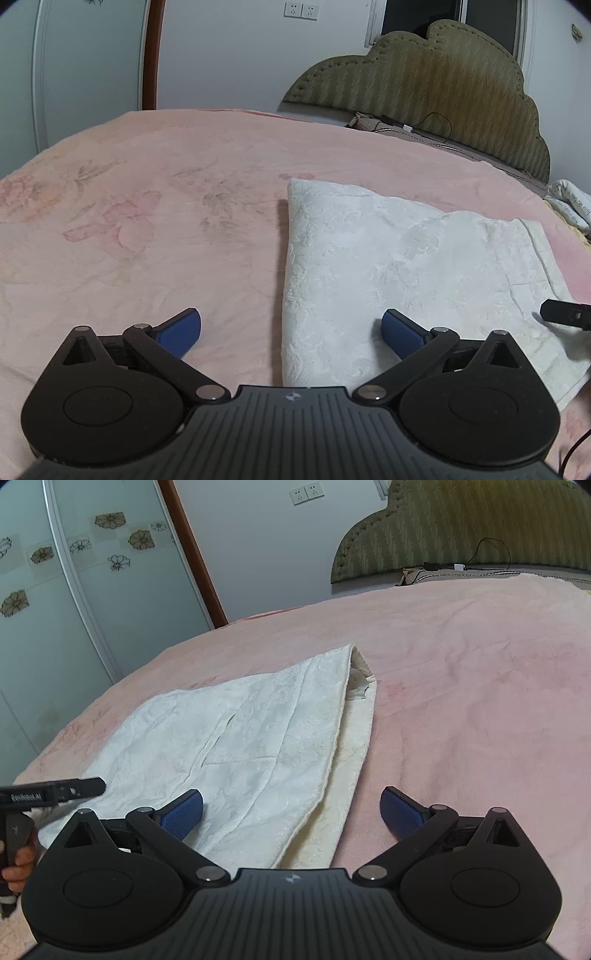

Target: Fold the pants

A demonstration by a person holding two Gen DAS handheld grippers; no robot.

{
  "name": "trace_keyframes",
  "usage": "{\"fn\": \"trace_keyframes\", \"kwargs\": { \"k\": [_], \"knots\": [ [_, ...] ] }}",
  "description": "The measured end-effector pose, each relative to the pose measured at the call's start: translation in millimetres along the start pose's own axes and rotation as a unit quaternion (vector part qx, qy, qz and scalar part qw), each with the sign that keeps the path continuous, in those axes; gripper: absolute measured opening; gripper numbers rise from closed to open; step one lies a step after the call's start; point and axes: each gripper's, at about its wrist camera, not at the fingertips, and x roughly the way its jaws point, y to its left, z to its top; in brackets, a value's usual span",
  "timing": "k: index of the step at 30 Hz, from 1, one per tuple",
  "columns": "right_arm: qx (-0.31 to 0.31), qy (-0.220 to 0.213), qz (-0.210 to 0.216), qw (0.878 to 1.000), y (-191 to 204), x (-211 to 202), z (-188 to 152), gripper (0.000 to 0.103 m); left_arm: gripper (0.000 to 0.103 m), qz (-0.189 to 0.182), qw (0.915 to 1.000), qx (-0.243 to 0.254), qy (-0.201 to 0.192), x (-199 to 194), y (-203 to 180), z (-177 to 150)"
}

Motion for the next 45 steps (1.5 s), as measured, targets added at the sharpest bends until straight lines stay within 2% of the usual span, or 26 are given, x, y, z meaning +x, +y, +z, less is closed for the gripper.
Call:
{"fn": "trace_keyframes", "kwargs": {
  "k": [10,19,23,26,29,33,37,38,39,42,43,44,45],
  "knots": [
    [0.029,-0.011,0.014,0.999,-9,-2,1,0.103,0.103,0.0,0.9999,-0.009,-0.004,-1,1,-3],
    [0.112,-0.04,0.072,0.99,-36,-9,-3,0.103,0.103,-0.007,0.9998,-0.018,-0.003,-2,6,-2],
    [0.12,-0.043,0.08,0.989,-40,-9,-2,0.103,0.103,-0.016,0.9996,-0.023,-0.003,-1,11,-2],
    [0.114,-0.033,0.082,0.99,-40,-7,1,0.103,0.103,-0.043,0.999,-0.014,0.006,0,19,1],
    [0.114,-0.014,0.109,0.987,-48,-6,6,0.103,0.103,-0.097,0.9949,0.004,0.026,5,34,9],
    [0.11,0.025,0.142,0.983,-59,-3,18,0.103,0.103,-0.171,0.9834,0.001,0.06,16,58,21],
    [0.047,0.058,0.132,0.988,-44,3,27,0.102,0.102,-0.214,0.9732,0.002,0.085,31,64,30],
    [0.032,0.063,0.127,0.989,-38,5,29,0.095,0.102,-0.22,0.9715,0.001,0.087,35,63,31],
    [0.019,0.068,0.12,0.99,-33,9,31,0.078,0.102,-0.225,0.9704,0.002,0.087,39,60,33],
    [0.005,0.076,0.101,0.992,-23,18,37,0.052,0.1,-0.255,0.9622,0.008,0.094,51,44,36],
    [0.007,0.074,0.101,0.992,-23,20,38,0.051,0.1,-0.27,0.9575,0.014,0.1,55,36,36],
    [0.007,0.072,0.1,0.992,-22,21,39,0.048,0.1,-0.273,0.9567,0.022,0.098,57,28,34],
    [0.006,0.069,0.099,0.993,-21,21,39,0.045,0.097,-0.263,0.9596,0.036,0.092,57,19,32]
  ]
}}
